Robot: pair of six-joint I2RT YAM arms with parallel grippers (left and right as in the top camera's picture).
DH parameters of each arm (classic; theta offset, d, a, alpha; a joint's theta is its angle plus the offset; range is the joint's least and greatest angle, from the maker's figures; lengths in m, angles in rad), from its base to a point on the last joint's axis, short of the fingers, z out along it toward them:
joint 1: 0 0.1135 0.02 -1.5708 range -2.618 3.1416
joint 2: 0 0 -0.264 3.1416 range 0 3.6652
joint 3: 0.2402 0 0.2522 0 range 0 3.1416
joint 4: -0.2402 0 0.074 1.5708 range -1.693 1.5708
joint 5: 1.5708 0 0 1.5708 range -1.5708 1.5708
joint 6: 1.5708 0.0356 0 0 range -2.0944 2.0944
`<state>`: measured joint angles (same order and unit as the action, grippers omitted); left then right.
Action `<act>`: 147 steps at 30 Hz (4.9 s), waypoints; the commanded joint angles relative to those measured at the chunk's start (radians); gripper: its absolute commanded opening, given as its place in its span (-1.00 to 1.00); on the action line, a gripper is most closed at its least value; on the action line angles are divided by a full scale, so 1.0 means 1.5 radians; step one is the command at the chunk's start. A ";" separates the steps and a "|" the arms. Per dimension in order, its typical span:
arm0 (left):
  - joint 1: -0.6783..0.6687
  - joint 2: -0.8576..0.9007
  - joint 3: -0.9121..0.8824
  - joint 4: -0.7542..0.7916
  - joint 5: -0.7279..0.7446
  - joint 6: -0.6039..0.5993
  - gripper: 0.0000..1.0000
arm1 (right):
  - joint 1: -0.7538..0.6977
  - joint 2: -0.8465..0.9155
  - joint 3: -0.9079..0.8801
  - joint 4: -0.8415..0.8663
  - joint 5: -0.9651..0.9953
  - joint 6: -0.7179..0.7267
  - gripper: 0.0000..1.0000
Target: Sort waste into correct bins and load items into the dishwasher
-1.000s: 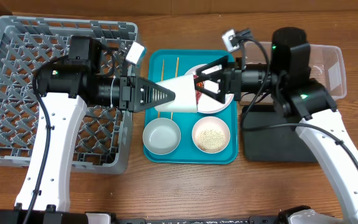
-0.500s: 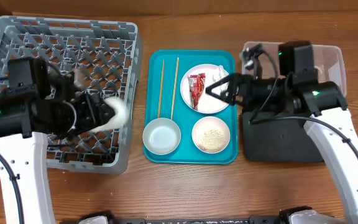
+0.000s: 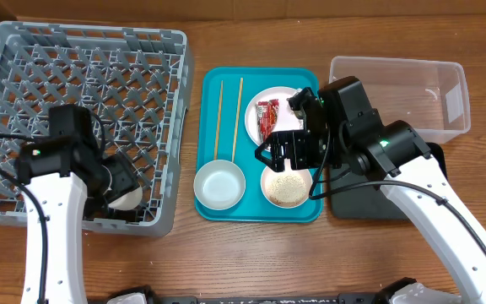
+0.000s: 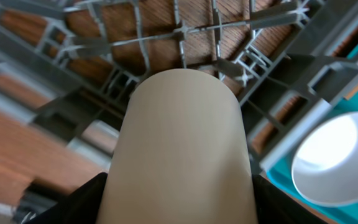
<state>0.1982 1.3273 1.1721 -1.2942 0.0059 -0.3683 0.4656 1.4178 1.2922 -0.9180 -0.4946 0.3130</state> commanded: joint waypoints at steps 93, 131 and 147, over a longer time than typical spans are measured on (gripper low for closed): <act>-0.002 -0.245 0.285 -0.010 0.373 0.333 1.00 | -0.195 0.255 0.194 -0.007 0.456 0.126 -0.92; -0.002 -0.245 0.285 -0.010 0.373 0.333 1.00 | -0.019 0.494 0.179 0.176 0.568 -0.042 0.09; -0.002 -0.245 0.285 -0.010 0.373 0.333 1.00 | -0.017 0.429 0.263 0.001 0.433 -0.050 -0.92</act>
<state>0.1982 0.9627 1.5879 -1.3106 0.5671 0.1123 0.4393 2.1548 1.6226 -0.9051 0.1875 0.2279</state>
